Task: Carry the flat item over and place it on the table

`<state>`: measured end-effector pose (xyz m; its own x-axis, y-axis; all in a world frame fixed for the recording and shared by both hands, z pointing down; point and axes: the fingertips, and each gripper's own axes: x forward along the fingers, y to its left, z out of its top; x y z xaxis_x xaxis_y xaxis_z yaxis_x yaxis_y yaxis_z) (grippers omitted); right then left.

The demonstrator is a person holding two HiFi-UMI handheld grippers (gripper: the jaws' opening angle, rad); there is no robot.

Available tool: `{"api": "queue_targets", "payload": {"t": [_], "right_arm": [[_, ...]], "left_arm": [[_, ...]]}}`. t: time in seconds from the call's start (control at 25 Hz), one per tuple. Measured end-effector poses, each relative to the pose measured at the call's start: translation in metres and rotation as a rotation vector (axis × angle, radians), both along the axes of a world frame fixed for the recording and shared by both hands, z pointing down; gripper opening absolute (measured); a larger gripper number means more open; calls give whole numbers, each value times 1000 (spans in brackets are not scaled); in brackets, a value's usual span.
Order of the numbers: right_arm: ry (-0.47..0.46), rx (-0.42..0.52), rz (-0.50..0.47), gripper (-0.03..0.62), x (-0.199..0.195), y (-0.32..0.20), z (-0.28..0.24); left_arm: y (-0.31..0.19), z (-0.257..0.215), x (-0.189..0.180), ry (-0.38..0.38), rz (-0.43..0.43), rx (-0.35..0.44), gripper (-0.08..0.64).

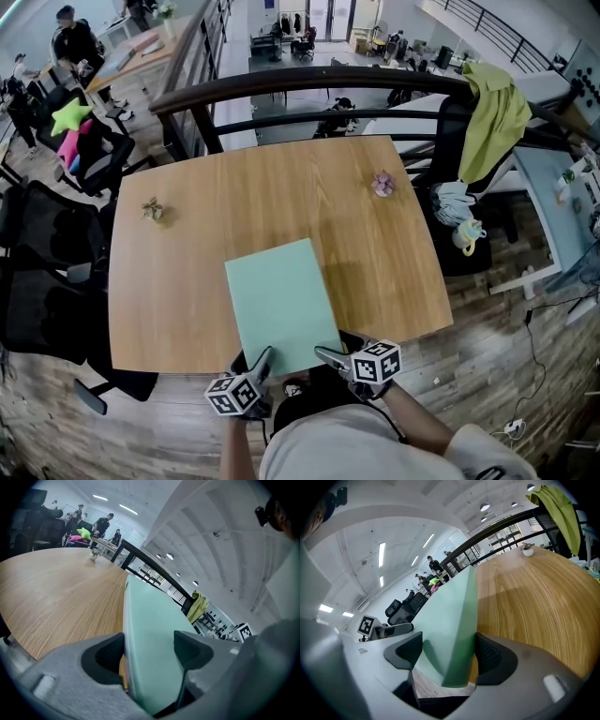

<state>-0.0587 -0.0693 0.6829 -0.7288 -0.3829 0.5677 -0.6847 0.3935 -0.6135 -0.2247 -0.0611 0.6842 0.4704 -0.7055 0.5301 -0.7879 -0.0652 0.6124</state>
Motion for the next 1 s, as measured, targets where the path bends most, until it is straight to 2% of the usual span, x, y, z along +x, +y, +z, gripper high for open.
{"api": "queue_targets", "payload": {"t": [1.0], "right_arm": [[-13,-145,9,367,2,-27,35]], "left_arm": [[-22,33,1,9,-41,-133,342]]}}
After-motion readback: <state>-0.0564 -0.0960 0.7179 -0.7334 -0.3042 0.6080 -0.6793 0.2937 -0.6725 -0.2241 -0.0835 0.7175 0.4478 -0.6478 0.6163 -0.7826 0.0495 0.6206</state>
